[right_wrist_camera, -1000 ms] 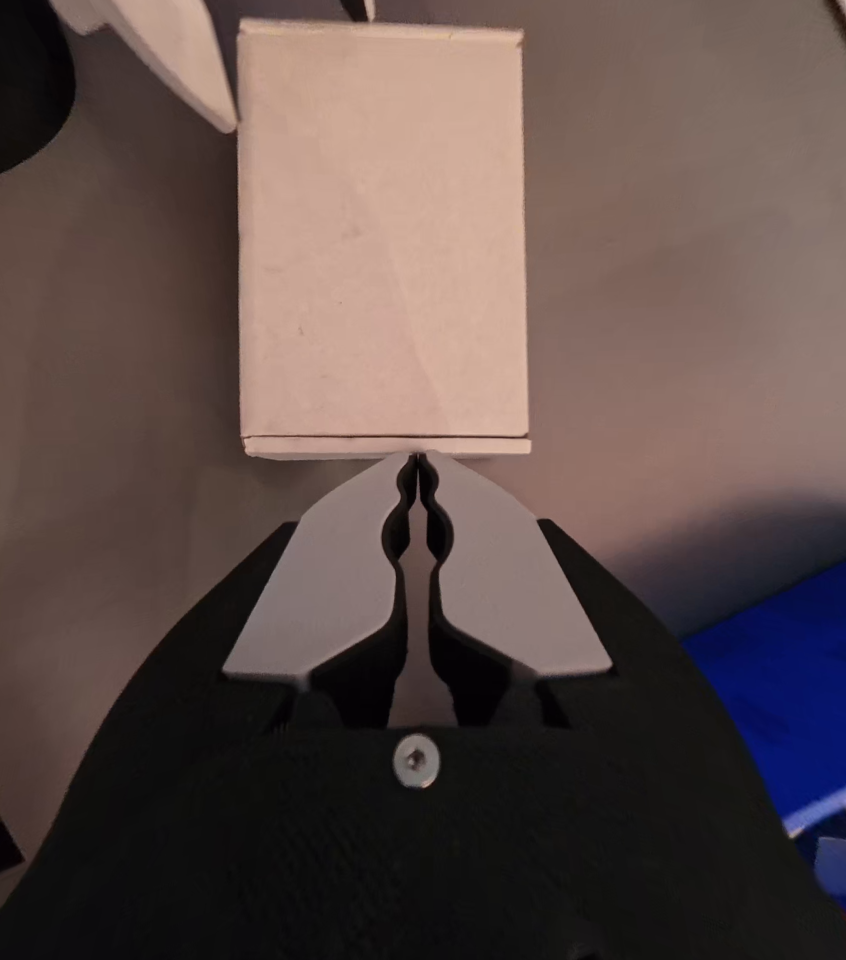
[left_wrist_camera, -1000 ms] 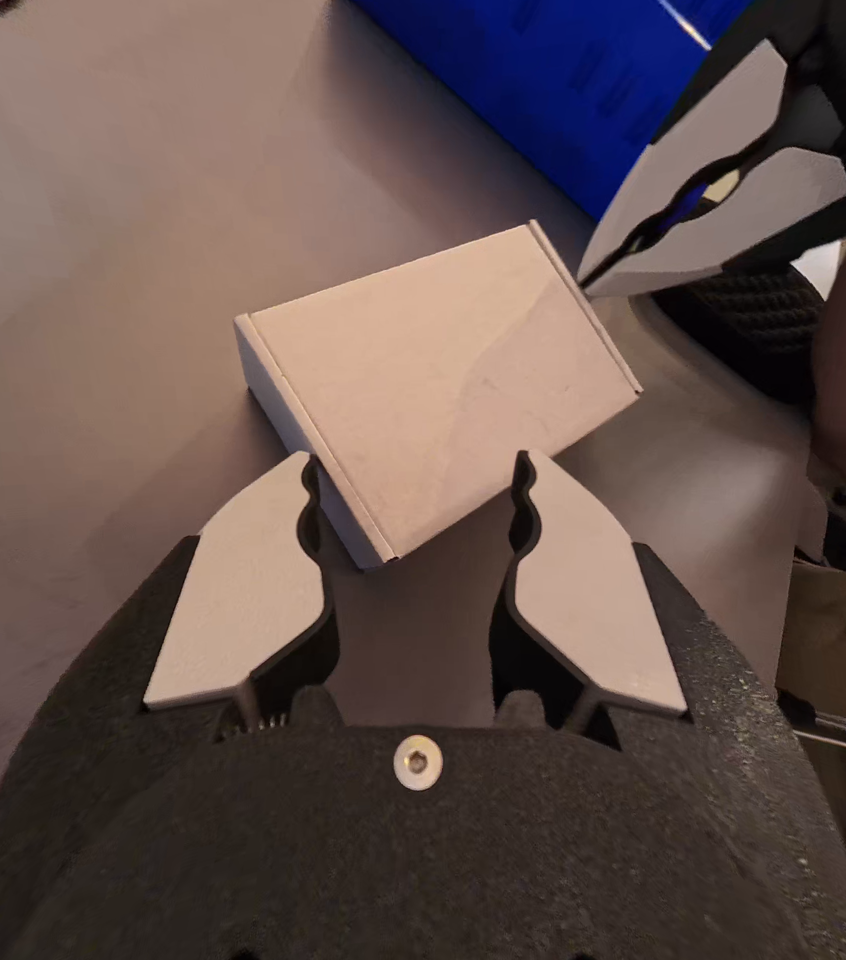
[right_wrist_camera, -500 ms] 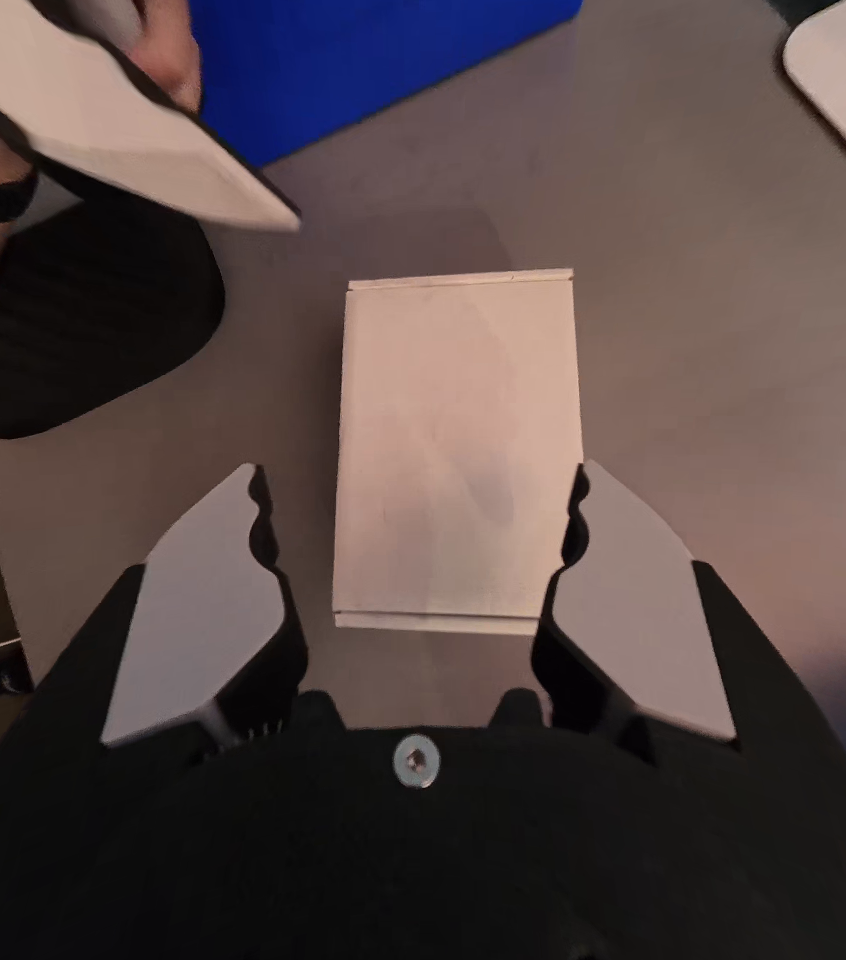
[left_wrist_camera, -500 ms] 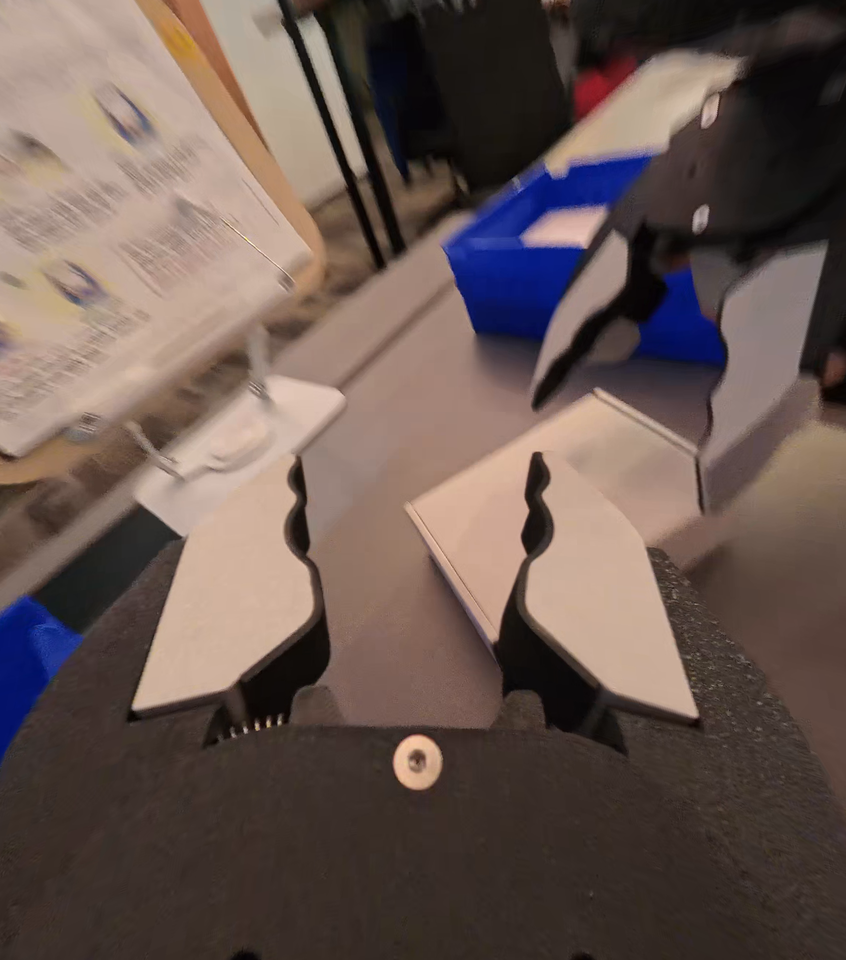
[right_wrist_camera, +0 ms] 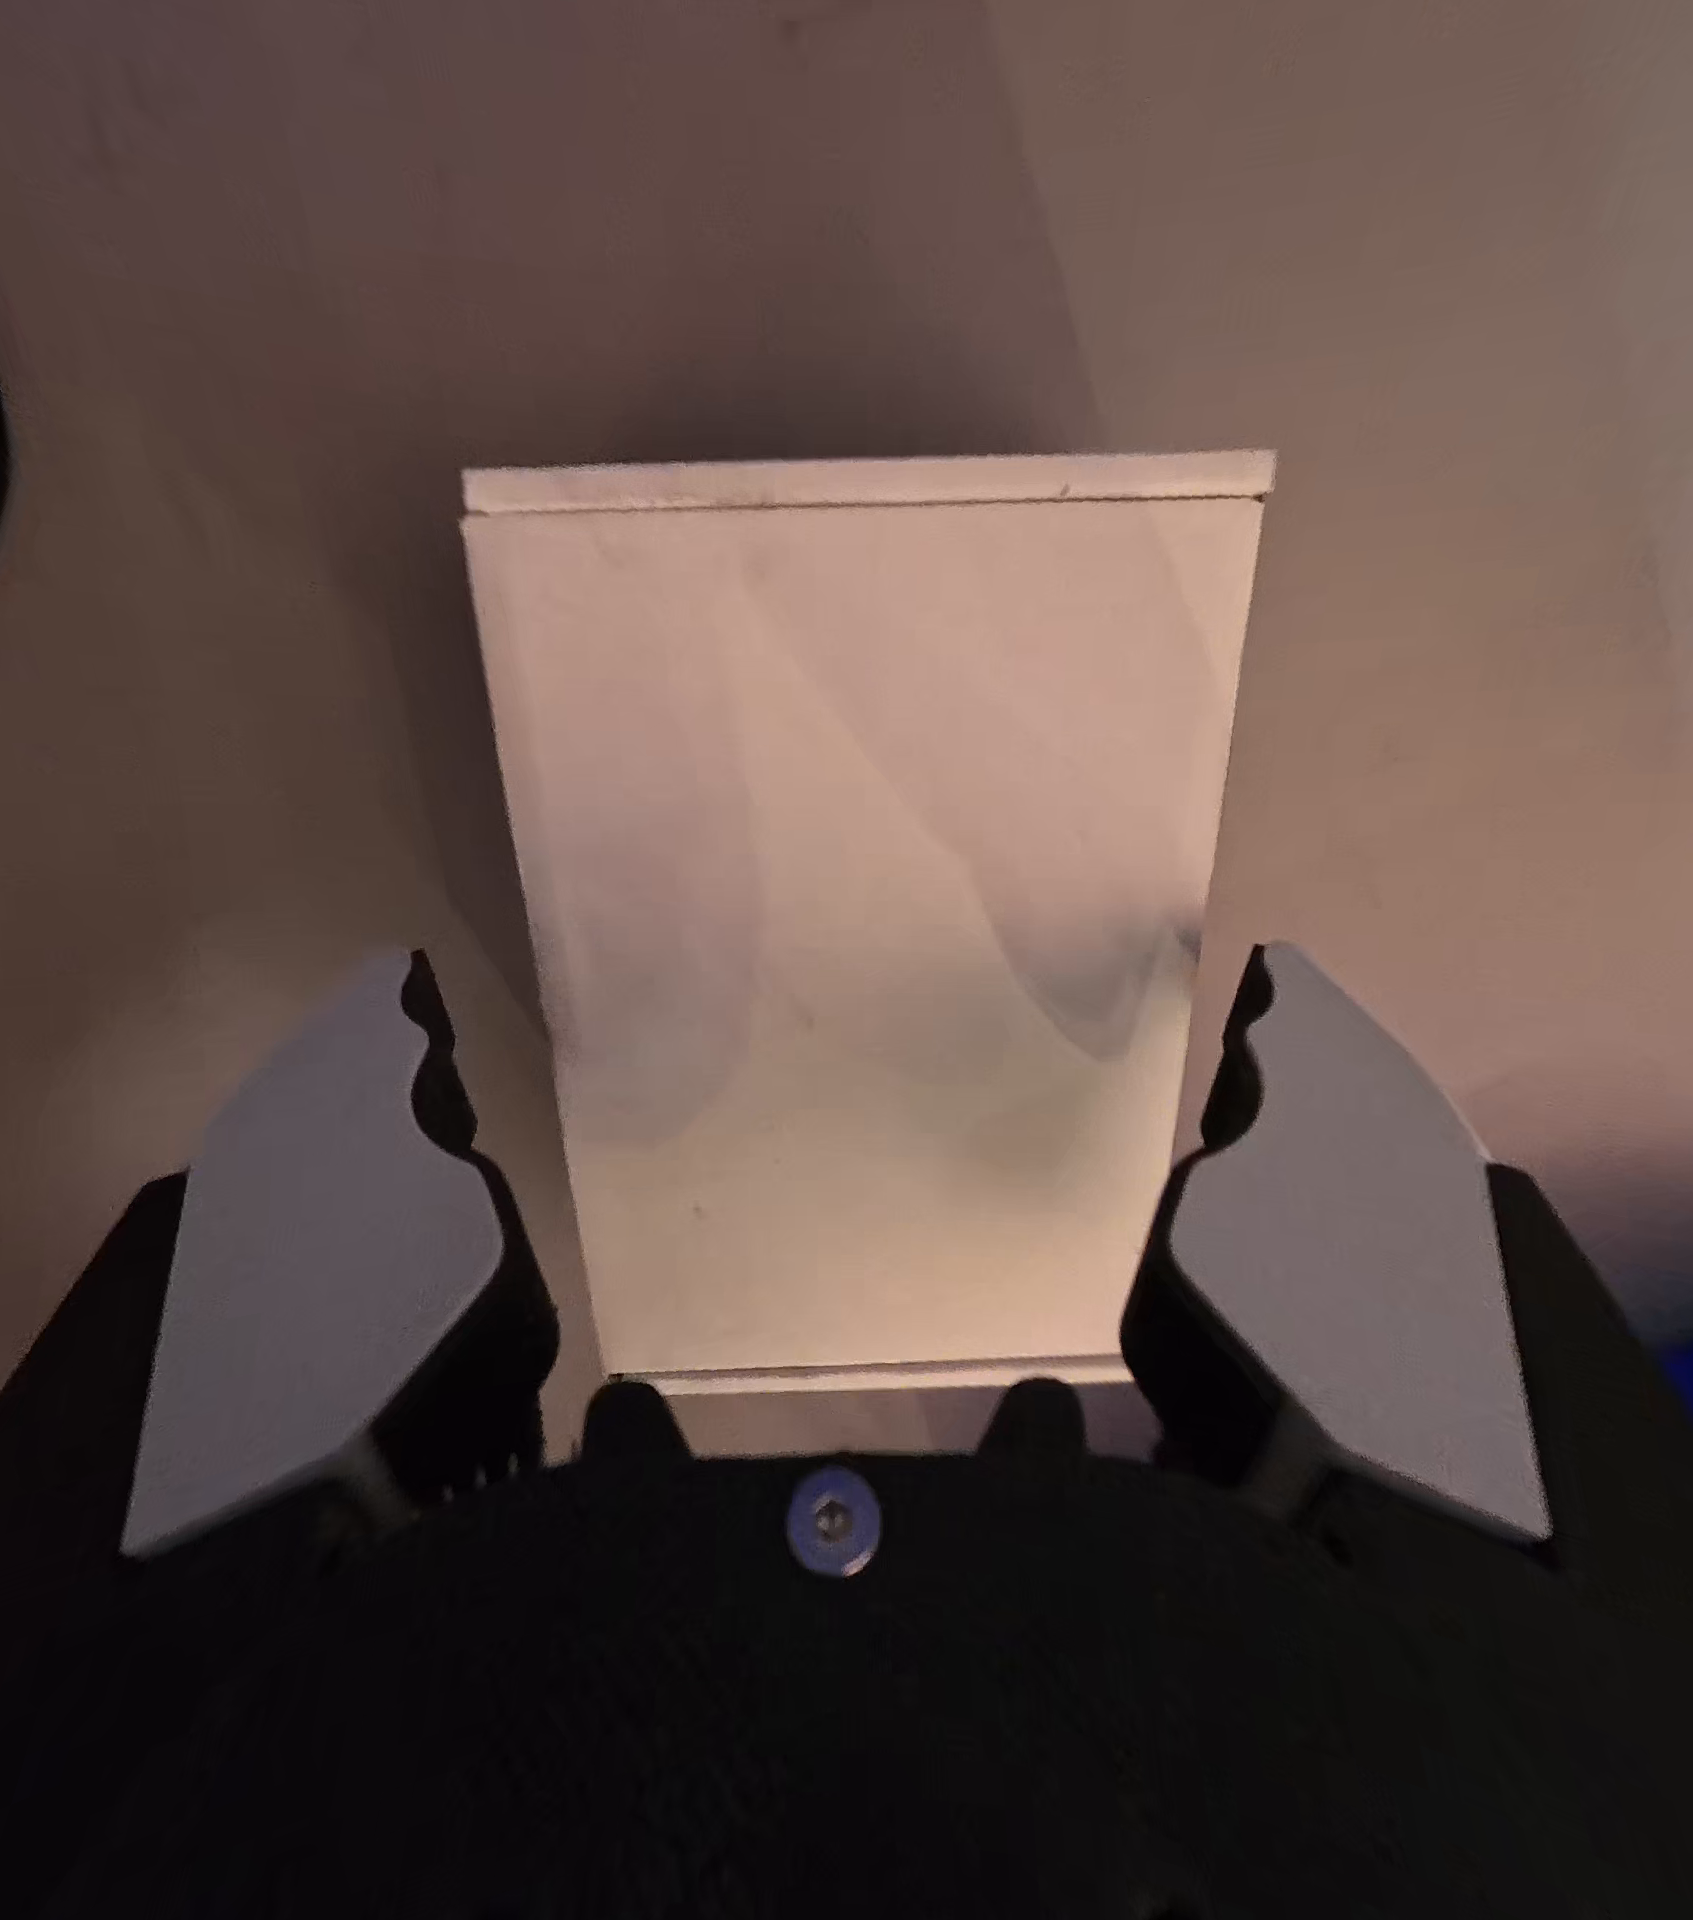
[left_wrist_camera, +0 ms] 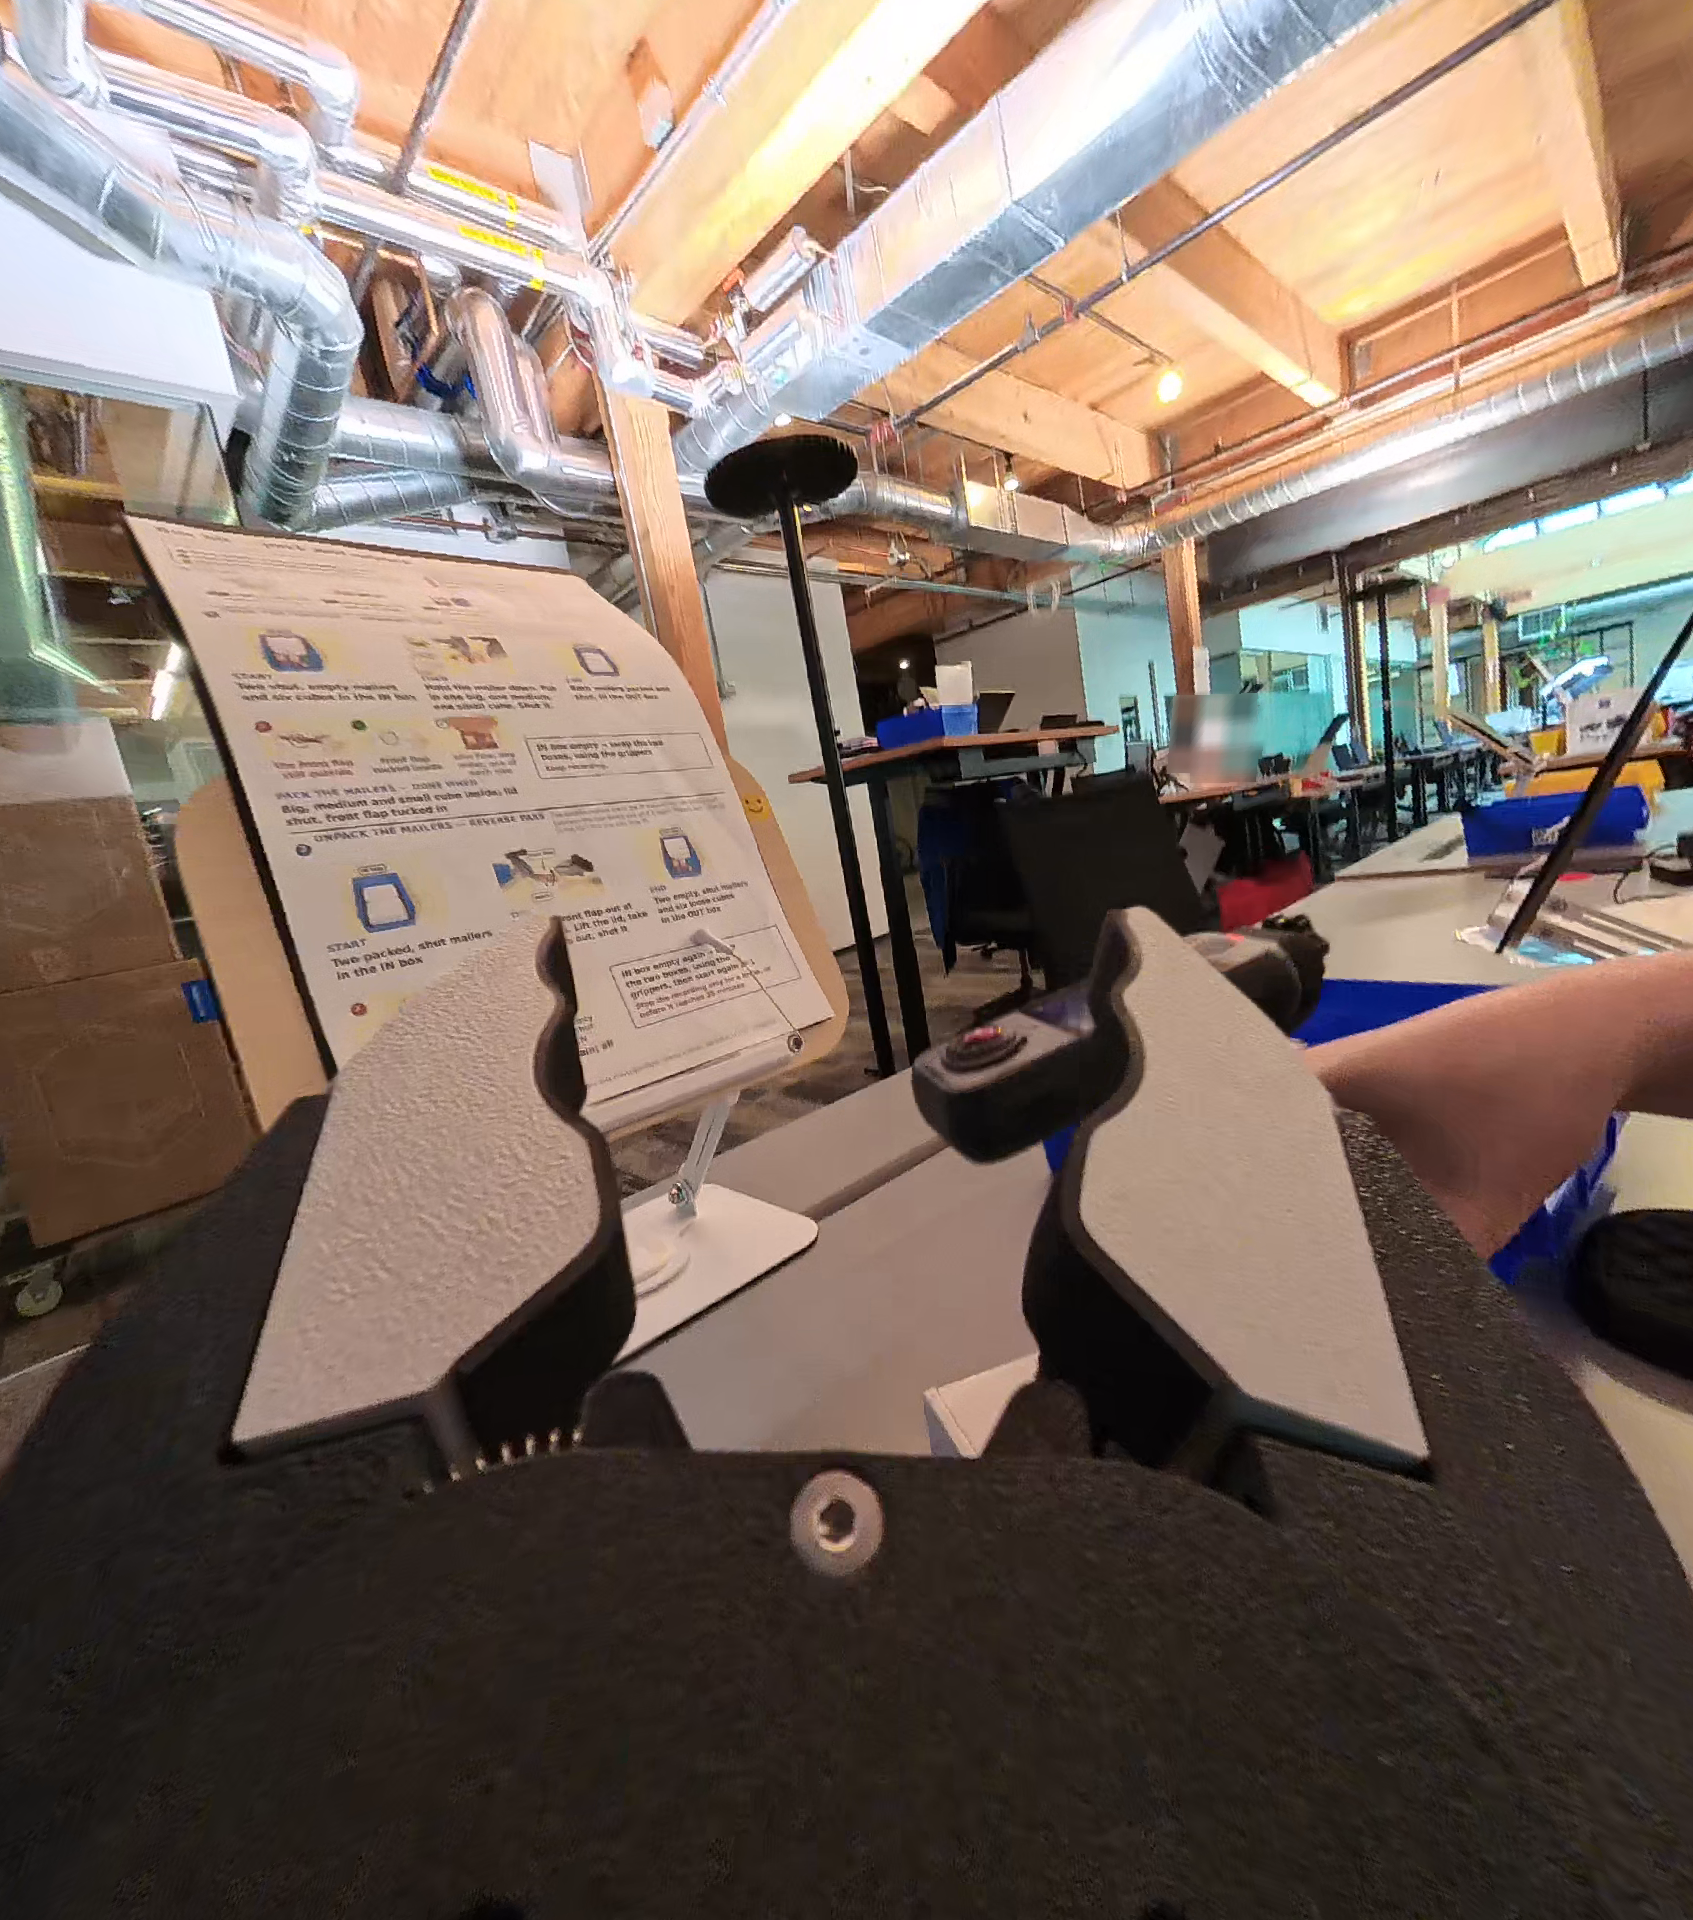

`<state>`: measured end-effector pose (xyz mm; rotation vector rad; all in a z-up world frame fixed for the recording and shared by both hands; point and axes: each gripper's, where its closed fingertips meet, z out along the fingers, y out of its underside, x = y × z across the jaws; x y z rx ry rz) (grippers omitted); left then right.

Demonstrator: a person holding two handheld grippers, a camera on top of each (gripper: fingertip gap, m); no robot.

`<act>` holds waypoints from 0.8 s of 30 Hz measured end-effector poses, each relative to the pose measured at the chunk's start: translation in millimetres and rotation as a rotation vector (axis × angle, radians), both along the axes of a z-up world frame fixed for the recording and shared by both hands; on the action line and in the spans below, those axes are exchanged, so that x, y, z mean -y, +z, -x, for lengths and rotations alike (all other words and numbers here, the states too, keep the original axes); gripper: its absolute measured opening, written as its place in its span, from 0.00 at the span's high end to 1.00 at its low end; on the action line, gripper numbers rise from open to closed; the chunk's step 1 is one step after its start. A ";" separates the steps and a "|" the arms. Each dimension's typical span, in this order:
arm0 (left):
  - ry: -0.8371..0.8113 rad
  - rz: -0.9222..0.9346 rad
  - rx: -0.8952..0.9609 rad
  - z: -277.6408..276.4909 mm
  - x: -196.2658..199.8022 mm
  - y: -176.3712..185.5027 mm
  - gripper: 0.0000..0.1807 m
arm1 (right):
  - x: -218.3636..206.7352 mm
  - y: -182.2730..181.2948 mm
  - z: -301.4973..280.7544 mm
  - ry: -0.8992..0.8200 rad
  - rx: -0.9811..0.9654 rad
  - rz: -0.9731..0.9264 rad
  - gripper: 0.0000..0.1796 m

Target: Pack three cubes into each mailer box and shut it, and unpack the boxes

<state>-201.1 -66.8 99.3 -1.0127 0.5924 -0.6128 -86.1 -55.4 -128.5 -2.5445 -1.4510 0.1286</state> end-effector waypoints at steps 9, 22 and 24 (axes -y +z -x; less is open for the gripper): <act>0.001 0.027 -0.004 -4.8 -5.7 -7.6 0.46 | 0.9 -10.7 -11.5 0.015 0.144 0.041 0.27; -0.040 0.040 -0.059 -16.6 -2.8 -14.8 0.48 | 5.0 -11.4 -11.0 0.022 0.140 0.089 0.29; -0.043 0.041 -0.075 -19.6 -2.5 -17.0 0.48 | 6.2 -9.4 -10.6 0.027 0.143 0.092 0.29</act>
